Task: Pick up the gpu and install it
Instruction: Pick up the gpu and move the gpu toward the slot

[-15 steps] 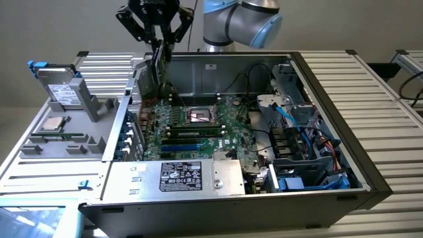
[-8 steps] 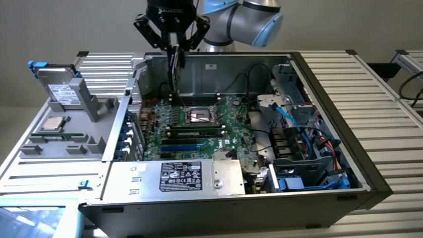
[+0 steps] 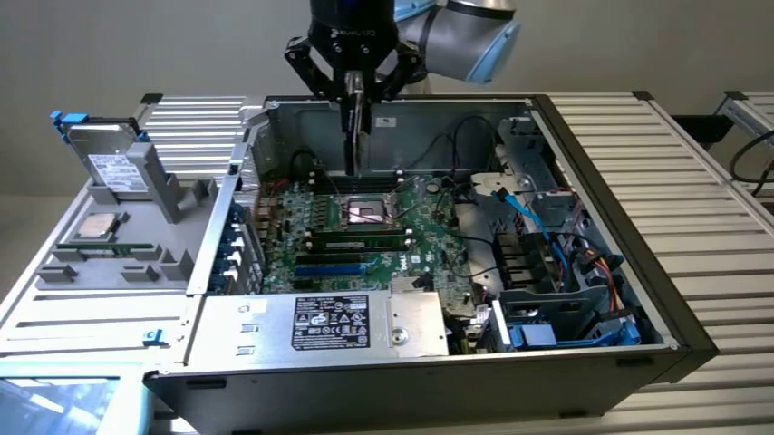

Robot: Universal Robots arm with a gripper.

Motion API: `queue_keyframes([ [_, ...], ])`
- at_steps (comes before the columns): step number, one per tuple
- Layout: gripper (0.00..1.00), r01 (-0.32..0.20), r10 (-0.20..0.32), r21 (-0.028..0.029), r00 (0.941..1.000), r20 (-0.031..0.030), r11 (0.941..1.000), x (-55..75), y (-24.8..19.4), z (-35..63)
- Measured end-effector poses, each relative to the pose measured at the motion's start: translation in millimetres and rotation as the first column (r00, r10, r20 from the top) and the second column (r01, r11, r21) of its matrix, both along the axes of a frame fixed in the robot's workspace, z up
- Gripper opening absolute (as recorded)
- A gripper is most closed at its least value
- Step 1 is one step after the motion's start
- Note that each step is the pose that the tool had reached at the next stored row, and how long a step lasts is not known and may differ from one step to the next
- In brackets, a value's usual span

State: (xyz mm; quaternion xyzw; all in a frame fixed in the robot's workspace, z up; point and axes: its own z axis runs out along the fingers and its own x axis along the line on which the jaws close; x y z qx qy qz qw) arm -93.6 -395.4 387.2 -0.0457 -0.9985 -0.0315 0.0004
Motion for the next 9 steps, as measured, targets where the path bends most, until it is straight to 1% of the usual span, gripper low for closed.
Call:
queue_keyframes([
  [4, 0.29, 0.000, 0.000, 0.0000, 1.0000, 0.0000, 1.0000, 17.9, -0.7, -3.3],
  [9, 0.29, 0.000, 0.000, 0.0001, 1.0000, 0.0000, 1.0000, 36.0, -0.9, -7.3],
])
